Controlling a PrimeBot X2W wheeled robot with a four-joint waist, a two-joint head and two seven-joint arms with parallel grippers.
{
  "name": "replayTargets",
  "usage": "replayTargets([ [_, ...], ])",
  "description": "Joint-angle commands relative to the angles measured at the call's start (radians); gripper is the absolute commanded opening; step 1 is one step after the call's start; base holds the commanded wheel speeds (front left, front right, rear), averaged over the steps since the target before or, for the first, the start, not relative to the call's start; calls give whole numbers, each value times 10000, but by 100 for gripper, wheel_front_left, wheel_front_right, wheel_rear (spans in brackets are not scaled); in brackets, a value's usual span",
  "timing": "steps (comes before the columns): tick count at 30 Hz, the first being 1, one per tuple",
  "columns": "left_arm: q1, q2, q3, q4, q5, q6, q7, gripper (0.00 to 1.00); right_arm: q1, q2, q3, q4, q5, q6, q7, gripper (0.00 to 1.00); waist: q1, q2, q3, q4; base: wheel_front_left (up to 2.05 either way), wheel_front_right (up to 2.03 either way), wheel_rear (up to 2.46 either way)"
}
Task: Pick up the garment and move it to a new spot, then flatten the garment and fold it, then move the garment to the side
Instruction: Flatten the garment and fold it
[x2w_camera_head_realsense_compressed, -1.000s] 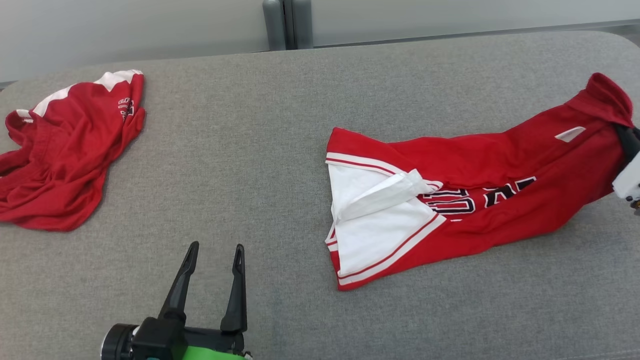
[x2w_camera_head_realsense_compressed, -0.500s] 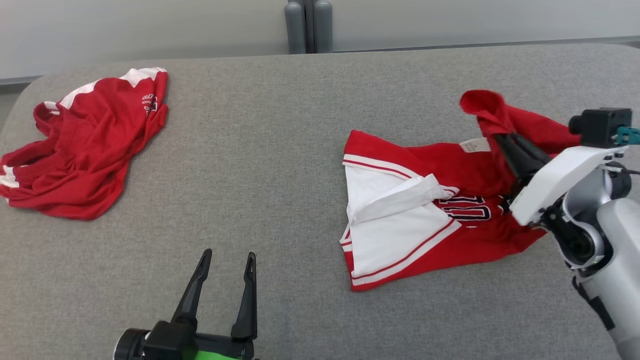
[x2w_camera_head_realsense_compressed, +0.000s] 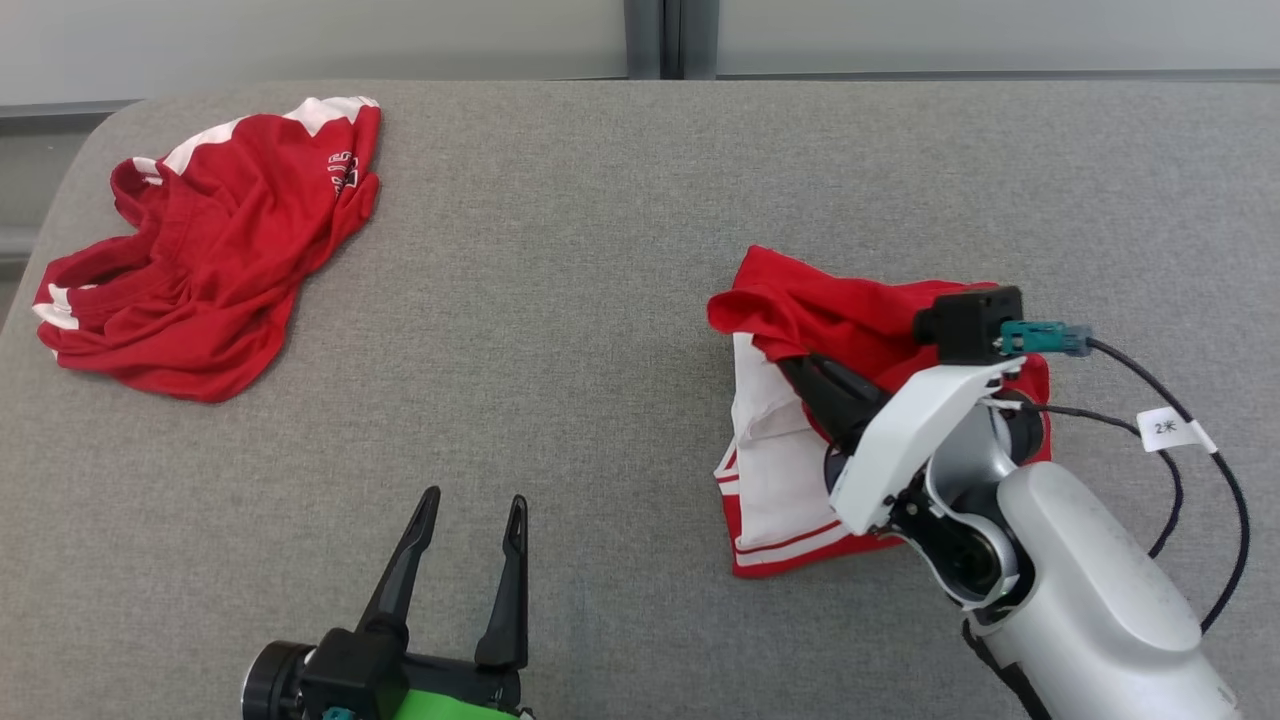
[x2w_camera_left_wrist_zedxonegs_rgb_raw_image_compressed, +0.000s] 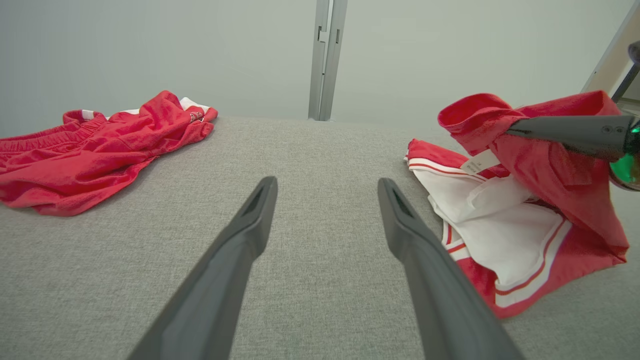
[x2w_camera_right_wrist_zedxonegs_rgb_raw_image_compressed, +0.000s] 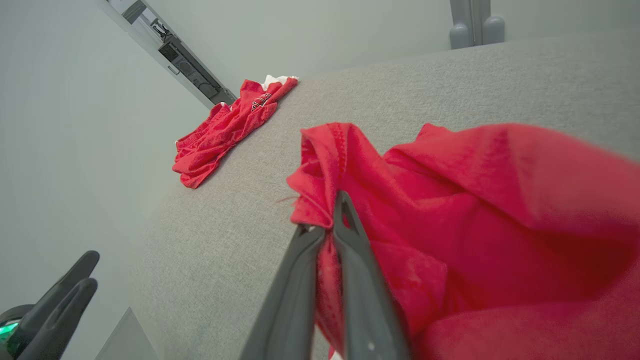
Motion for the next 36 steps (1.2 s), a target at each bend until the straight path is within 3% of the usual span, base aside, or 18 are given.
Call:
replayTargets([
  [1,-189,6,-8,32,-32,-19,-1,100,-73,178,128,132,-19,-9,39,0,0,0,56,72,0,0,0],
  [2,-201,6,-21,51,-44,-13,-1,100,-115,297,225,265,-21,-9,33,15,0,0,66,96,0,0,0],
  [3,-213,6,-34,62,-54,-11,-1,100,-146,381,289,382,-57,-9,3,42,0,0,68,112,0,0,0],
  [4,-236,6,-48,82,-65,-7,-1,100,-211,468,393,459,-107,-9,-112,100,0,0,66,130,0,0,0],
  [10,-235,6,-28,127,-134,84,-1,100,-430,674,551,201,315,-7,-1367,100,0,0,-35,75,0,0,0],
  [17,-24,6,8,95,-132,95,-2,100,-312,-183,-230,-212,-49,-7,-3049,100,0,0,-279,-310,0,0,0],
  [22,-13,8,-7,-44,-79,148,-2,100,458,-1056,-788,133,-1007,-7,-4001,100,0,0,-345,-572,0,0,0],
  [27,88,8,48,-143,-68,176,-1,100,1605,-1336,-921,557,-952,-7,-4649,100,0,0,-416,-720,0,0,0],
  [28,98,8,57,-154,-59,177,-2,100,1784,-1355,-922,645,-951,-7,-4737,81,0,0,-422,-741,0,0,0],
  [29,108,8,68,-166,-42,169,-2,100,1968,-1360,-882,751,-974,-7,-4836,55,0,0,-430,-767,0,0,0],
  [31,142,8,83,-169,8,130,0,100,2173,-1340,-767,941,-1115,-7,-4962,29,0,0,-453,-816,0,0,0],
  [32,155,8,87,-163,23,109,0,100,2220,-1307,-705,1004,-1155,-7,-5019,0,0,0,-465,-832,0,0,0],
  [36,156,8,97,-119,90,42,-2,100,1961,-1146,-232,1240,-1390,-7,-5130,0,0,0,-519,-846,0,0,0],
])
